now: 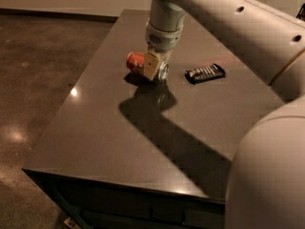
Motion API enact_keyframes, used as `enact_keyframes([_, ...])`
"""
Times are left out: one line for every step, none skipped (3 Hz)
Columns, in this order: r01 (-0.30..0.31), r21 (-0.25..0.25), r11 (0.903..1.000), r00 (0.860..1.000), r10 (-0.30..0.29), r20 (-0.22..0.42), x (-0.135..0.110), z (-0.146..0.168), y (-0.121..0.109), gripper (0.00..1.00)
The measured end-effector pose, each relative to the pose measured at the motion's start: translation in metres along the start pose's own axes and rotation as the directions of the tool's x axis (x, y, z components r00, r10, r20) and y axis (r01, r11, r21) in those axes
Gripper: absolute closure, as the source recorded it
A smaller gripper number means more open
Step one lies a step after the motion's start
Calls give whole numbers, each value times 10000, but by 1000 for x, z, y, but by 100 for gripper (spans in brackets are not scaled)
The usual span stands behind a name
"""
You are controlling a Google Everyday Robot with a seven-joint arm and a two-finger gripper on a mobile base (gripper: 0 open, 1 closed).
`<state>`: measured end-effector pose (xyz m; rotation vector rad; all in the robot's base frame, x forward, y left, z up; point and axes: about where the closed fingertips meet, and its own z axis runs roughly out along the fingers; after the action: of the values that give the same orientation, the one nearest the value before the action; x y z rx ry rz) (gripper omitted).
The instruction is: Move coke can near green can
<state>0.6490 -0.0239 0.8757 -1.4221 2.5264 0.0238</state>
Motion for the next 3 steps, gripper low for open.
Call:
enact_keyframes([-391, 23, 9992, 9992, 391, 8, -8, 9, -12, 100])
enact_keyframes([-612, 39, 9981, 9981, 612, -82, -13, 17, -22, 83])
enact_keyframes([-860, 102, 9962, 9959, 862, -271, -11, 25, -32, 60])
